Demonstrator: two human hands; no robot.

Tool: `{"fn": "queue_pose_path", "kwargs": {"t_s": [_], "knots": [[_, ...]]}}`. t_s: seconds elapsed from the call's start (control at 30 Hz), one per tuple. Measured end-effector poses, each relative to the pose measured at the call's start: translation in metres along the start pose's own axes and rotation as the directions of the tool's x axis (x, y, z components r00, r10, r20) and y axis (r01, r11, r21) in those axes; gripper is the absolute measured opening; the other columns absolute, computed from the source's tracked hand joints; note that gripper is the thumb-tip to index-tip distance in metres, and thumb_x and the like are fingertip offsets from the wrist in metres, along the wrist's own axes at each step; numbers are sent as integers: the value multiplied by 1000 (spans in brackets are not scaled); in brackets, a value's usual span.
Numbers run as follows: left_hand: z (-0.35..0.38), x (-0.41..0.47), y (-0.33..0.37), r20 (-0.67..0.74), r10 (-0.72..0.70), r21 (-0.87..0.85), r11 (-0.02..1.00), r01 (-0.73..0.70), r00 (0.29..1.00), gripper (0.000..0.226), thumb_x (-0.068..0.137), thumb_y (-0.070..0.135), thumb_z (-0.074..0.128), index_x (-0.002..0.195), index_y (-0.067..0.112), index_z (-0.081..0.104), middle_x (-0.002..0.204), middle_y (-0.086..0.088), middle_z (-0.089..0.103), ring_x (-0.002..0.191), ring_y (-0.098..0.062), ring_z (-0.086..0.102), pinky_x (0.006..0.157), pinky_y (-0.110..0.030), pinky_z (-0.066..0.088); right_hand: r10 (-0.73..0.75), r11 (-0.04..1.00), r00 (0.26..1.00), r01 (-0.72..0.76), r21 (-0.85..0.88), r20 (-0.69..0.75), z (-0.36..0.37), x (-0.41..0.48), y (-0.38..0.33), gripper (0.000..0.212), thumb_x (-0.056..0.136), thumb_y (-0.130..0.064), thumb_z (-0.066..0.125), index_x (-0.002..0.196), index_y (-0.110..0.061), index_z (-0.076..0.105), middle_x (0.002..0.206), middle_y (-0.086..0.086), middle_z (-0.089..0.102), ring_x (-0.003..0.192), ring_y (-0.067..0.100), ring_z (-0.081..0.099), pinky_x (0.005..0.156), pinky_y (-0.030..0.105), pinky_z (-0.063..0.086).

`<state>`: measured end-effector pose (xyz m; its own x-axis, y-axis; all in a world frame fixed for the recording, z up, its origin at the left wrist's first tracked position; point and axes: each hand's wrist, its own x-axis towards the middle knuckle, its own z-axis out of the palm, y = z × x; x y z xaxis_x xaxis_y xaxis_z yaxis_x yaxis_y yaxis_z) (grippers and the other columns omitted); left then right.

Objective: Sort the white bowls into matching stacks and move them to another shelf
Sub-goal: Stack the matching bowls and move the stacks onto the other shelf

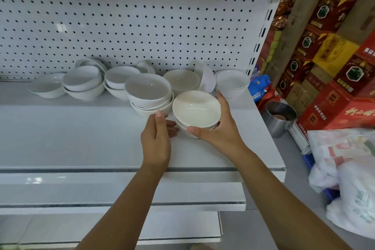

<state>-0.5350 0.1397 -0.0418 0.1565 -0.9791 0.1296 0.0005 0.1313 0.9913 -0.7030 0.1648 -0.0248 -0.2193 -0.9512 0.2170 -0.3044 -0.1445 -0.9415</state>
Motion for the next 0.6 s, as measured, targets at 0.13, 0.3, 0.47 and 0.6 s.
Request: {"fn": "queue_pose_path", "kwargs": {"t_s": [0.13,0.3,0.47,0.6], "knots": [[-5,0,3,-287,96,126,990,-62,953,28,99,36,66,122,28,53,120,8,59,108,-8,61,94,-31,56,28,998,999,-31,60,46,-5,3,8,125,51,-49,95,151,-49,21,146,-26,44,135,-1,45,112,34,46],[-22,33,4,-190,249,397,904,-158,950,62,86,42,80,138,34,47,141,5,49,135,-16,45,109,-31,39,3,992,998,-10,122,61,-7,4,18,126,50,-47,95,154,-42,24,143,-28,47,131,-6,48,105,23,49],[-23,52,5,-98,244,457,872,-175,965,43,86,43,80,121,35,57,131,9,58,124,-13,53,109,-41,45,-31,987,996,18,161,78,-9,7,22,121,50,-47,94,151,-43,26,140,-32,47,129,-8,48,98,14,48],[-22,56,6,-150,239,414,896,-159,959,32,83,38,84,103,32,60,112,14,63,104,-3,57,97,-25,47,-75,975,996,61,214,54,-10,7,24,117,54,-58,93,151,-35,32,146,-22,48,136,5,48,107,32,48]]}}
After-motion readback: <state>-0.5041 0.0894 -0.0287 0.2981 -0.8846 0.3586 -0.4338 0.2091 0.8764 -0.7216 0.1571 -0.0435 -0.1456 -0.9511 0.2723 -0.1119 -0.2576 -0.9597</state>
